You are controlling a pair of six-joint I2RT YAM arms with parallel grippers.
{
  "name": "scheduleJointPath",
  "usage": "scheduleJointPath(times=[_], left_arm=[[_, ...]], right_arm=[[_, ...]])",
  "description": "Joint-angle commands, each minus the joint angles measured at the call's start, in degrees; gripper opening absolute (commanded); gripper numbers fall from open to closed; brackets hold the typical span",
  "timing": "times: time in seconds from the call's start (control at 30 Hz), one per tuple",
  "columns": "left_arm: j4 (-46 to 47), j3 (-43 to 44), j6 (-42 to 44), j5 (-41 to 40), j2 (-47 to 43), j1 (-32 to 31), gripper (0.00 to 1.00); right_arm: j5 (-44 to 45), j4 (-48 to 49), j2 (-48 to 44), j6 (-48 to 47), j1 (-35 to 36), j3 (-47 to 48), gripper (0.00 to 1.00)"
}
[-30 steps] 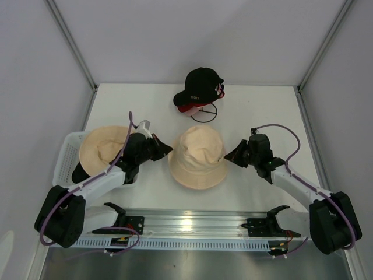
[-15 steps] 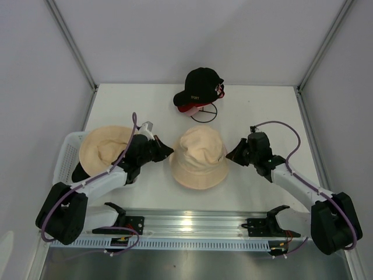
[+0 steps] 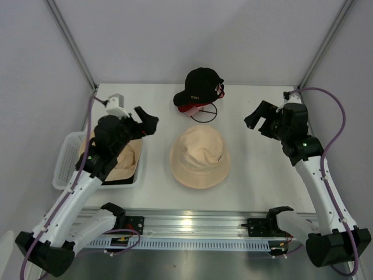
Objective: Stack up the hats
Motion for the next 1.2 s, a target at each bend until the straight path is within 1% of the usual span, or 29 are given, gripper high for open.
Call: scheduleJointPath(times=[0.0, 0.03, 0.07, 0.13, 0.17, 0.2, 0.23, 0.33, 0.43, 0.47, 0.53, 0.63, 0.73, 0.77, 0.87, 0.9, 0.93, 0.97, 1.07, 1.17], left_arm=[[-11.91, 6.56, 3.89, -11.13, -0.91, 5.4, 1.0], [-13.23, 7.0, 4.59, -11.15, -0.73, 9.16, 0.99], [-13.93, 7.18, 5.2, -10.81, -0.21, 10.68, 0.99], [-15.6, 8.41, 11.07, -6.25, 2.51, 11.92, 0.99], [-16.83, 9.29, 13.53, -4.32, 4.0, 11.84, 0.97], [-18.93, 11.12, 13.82, -3.43, 5.76, 11.66, 0.95], [-21.82, 12.36, 14.43, -4.03, 8.99, 10.44, 0.95], [-24.48, 12.73, 16.36, -9.29, 13.58, 6.31, 0.95], [-25.1, 10.8, 16.2, -9.13, 15.7, 4.98, 0.91], [-24.58, 9.92, 15.76, -9.31, 15.97, 4.72, 0.85], [-23.27, 7.28, 15.49, -8.61, 16.49, 4.45, 0.81], [-22.56, 6.13, 14.44, -7.29, 19.04, 4.28, 0.74], [-22.38, 6.13, 13.65, -9.04, 21.85, 3.75, 0.63], [-22.12, 5.96, 13.21, -9.74, 22.29, 3.66, 0.56], [-20.71, 5.25, 11.81, -10.98, 22.74, 3.66, 0.52], [-20.19, 4.82, 11.54, -11.33, 22.48, 3.66, 0.48], [-20.01, 4.73, 11.28, -11.68, 22.3, 3.66, 0.43], [-20.01, 4.64, 11.01, -12.03, 22.21, 3.75, 0.29], [-20.79, 4.72, 9.96, -14.66, 22.21, 3.75, 0.15], [-20.62, 4.64, 9.69, -15.9, 19.93, 3.66, 0.13]], right_arm=[[-1.66, -4.86, -2.04, -6.18, -2.5, 5.23, 0.99], [-2.53, -3.72, -2.13, -6.45, -2.76, 5.33, 1.0], [-3.15, -2.84, -2.13, -6.63, -2.85, 5.15, 0.99], [-5.6, 0.15, -1.17, -6.72, -2.76, 4.19, 0.99], [-6.14, 1.03, -0.64, -6.63, -2.85, 3.92, 0.99], [-6.58, 1.56, 0.06, -6.46, -2.85, 3.75, 1.0], [-7.46, 2.69, 0.85, -6.19, -2.85, 3.74, 0.99], [-9.48, 5.25, 3.49, -5.67, -2.85, 3.66, 0.99], [-10.36, 7.01, 4.63, -5.22, -2.85, 3.22, 0.99], [-10.36, 7.18, 4.98, -5.22, -2.85, 3.04, 0.99], [-10.28, 7.54, 5.16, -5.31, -2.76, 2.87, 0.99], [-10.36, 7.36, 5.69, -5.4, -2.77, 2.86, 0.99], [-10.54, 7.27, 5.78, -5.58, -2.85, 3.04, 0.99], [-10.54, 7.36, 5.78, -5.49, -2.85, 3.04, 1.0], [-10.63, 8.24, 5.25, -4.61, -2.77, 2.43, 1.0], [-10.63, 8.42, 5.25, -4.35, -2.85, 2.17, 0.99], [-10.54, 8.5, 4.99, -4.26, -2.85, 1.99, 1.0], [-10.54, 8.42, 4.9, -4.34, -2.85, 1.9, 0.99], [-10.19, 8.59, 4.37, -4.34, -2.76, 1.64, 0.99], [-10.54, 8.77, 4.2, -4.08, -2.85, 1.46, 0.99]])
